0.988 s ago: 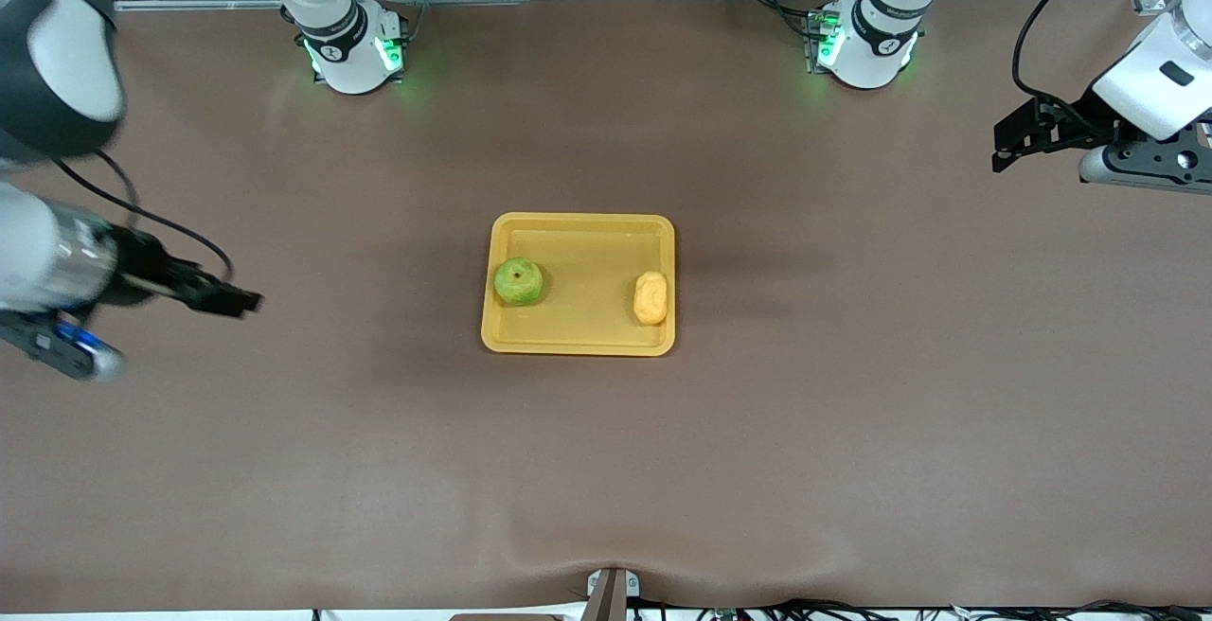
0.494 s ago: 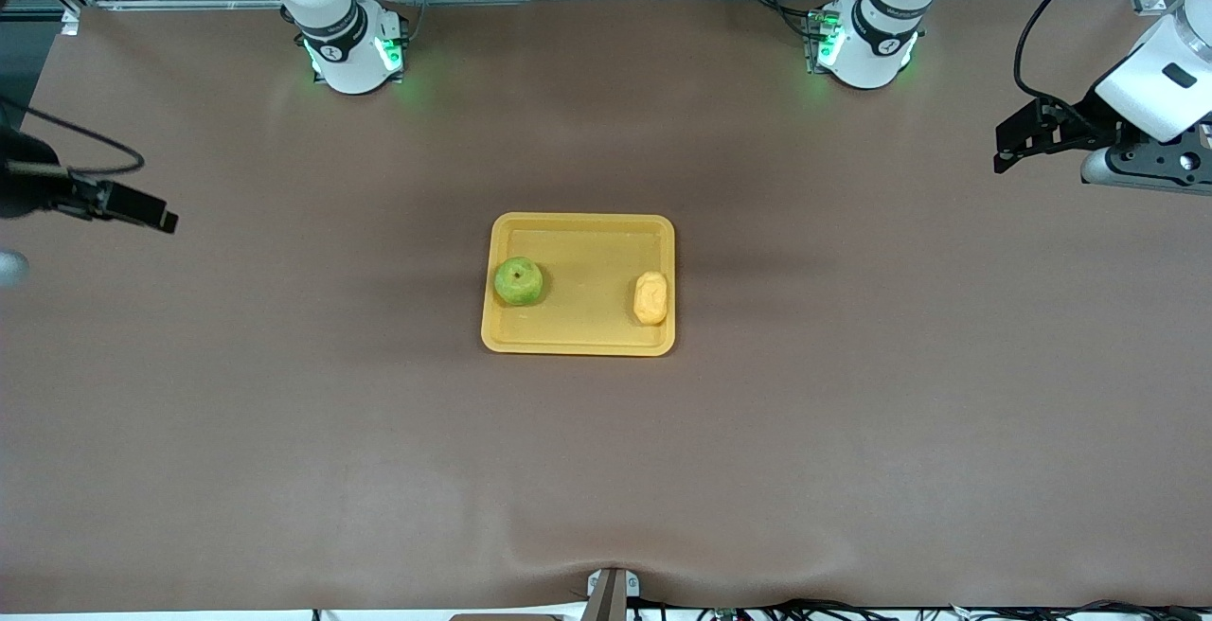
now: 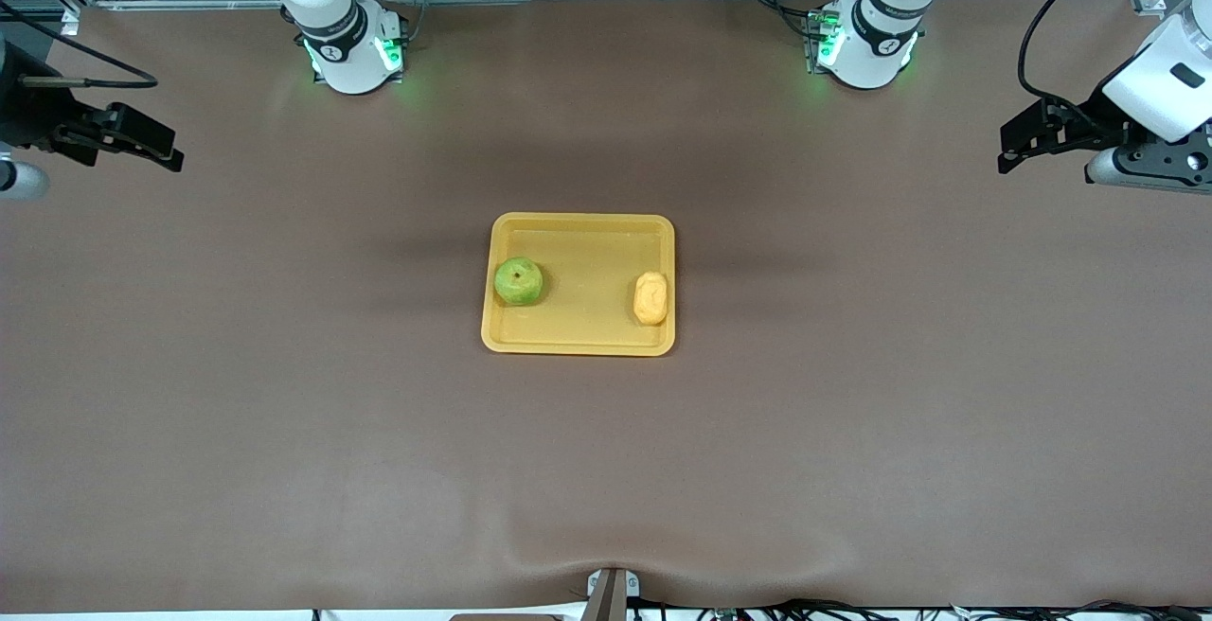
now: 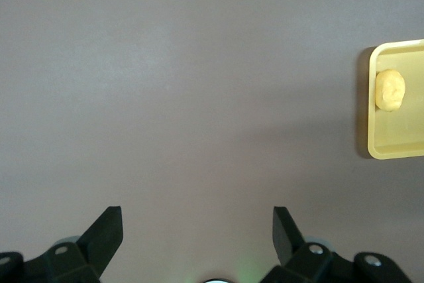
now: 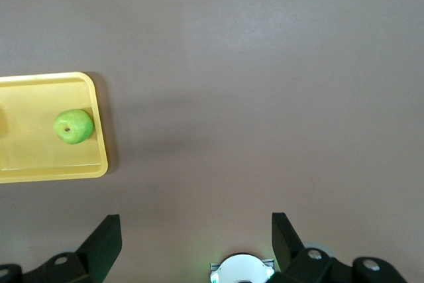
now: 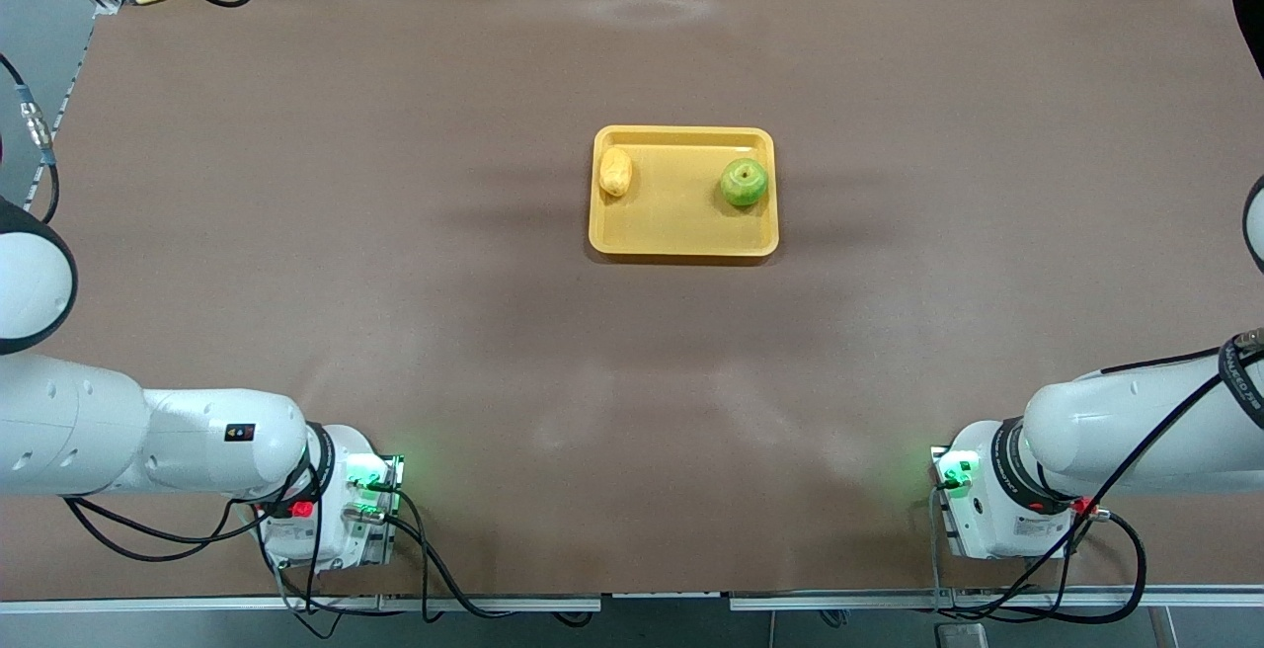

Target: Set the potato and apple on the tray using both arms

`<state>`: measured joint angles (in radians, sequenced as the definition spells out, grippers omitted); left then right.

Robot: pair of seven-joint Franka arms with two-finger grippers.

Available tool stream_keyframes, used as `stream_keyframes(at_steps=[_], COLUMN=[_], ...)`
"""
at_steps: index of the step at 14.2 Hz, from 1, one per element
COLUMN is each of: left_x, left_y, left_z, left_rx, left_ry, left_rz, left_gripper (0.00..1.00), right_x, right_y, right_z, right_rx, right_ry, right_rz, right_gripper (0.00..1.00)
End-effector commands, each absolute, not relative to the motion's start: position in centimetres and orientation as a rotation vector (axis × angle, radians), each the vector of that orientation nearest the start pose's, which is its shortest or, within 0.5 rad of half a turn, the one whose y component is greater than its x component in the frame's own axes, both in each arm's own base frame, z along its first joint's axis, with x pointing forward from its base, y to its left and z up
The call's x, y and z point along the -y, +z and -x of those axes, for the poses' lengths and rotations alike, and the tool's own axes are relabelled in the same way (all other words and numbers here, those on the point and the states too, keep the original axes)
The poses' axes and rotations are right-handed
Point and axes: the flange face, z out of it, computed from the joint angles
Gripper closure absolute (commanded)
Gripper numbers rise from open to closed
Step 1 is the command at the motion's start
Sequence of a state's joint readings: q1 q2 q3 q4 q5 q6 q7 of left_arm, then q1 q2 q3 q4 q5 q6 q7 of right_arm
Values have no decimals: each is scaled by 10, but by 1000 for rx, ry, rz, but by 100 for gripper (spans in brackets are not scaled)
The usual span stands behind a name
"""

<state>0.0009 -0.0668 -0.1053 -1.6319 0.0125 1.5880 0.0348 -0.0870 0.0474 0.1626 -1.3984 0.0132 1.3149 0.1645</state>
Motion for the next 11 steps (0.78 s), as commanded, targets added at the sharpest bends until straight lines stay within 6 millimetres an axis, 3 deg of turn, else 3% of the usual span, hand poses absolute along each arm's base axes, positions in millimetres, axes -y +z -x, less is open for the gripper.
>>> stream_keyframes(at_steps=[1,6,7,10,11], left_x=[52,52,53,53,51], left_y=[637,637,637,638,642], left_z=[-532,-531,-532,-544,-550], left_rx=[-234,-236,-237,-235,-232], left_ry=[-39,-39,-41,-65,-79], left_rz=[3110,3109,3114,3121,3118], left_gripper=[0,0,0,0,0], right_x=[-36,-36,-31,13,8], right_y=[652,670,670,671,672], right_z=[-526,-527,-529,-529,-529], right_rx=[-121,-124,-133,-63,-16], right_ry=[206,143,143,141,138], right_rz=[3132,3135,3131,3116,3118], right_gripper=[0,0,0,0,0])
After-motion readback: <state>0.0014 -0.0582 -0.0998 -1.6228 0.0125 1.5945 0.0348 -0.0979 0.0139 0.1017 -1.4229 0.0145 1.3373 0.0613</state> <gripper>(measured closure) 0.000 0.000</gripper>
